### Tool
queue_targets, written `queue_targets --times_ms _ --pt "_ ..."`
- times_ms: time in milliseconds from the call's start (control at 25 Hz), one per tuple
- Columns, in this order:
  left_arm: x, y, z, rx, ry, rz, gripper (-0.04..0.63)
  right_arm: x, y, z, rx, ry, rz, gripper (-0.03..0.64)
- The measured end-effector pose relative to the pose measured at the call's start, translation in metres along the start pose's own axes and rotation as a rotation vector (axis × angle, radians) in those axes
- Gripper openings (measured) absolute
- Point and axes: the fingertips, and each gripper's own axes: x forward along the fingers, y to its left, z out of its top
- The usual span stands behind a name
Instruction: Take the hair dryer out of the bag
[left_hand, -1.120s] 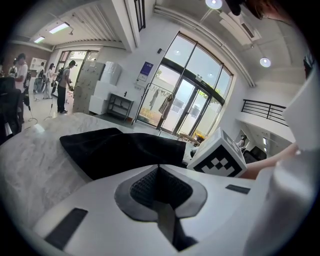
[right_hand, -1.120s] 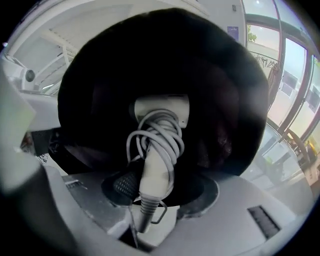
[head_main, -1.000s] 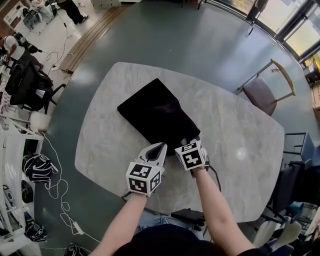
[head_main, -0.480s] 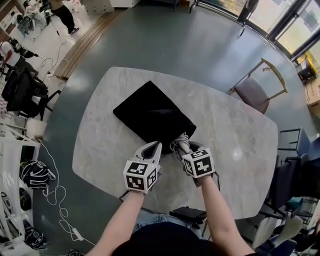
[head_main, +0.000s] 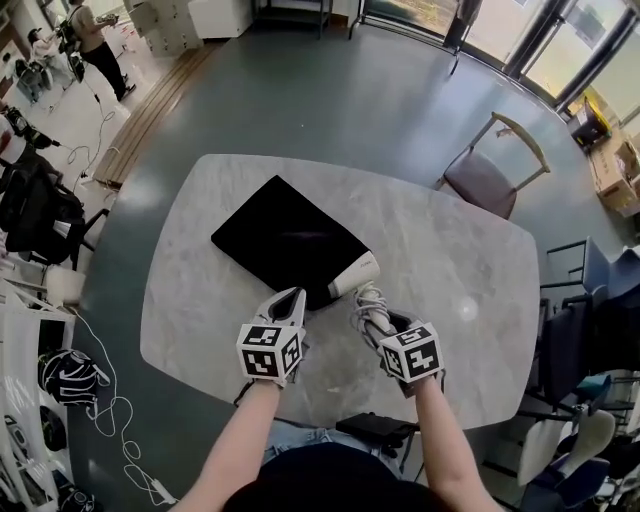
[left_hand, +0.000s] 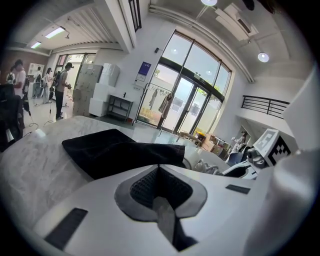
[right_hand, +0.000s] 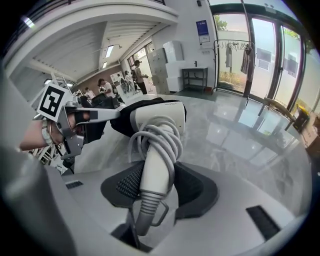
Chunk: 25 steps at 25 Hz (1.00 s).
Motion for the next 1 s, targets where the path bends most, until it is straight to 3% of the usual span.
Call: queue_targets --times_ms 320,560,680,720,1000 --pt "0.000 0.001 -0.005 0.009 0.032 -0.003 0.018 -0.036 -0.014 -0.015 0.072 -0.055 -0.068 0.198" --pt "0.001 -0.012 -0.018 0.096 0.109 -0.048 0.021 -0.067 -0.024 -0.005 0.127 -0.162 -0.120 0.199" --pt "0.000 -0.021 -0.020 0.149 0.151 -0.092 0.141 -0.082 -0.026 0.010 0.145 -0.227 -0.149 0.199" --pt "-0.001 -0.024 -0.019 0.161 0.153 -0.103 0.153 -0.087 -0.027 0.015 0.151 -0.250 -0.157 0.199" --pt "-0.009 -0.031 0.031 0.248 0.040 -0.126 0.155 -0.118 -0.029 0.055 0.187 -0.403 -0.203 0.199"
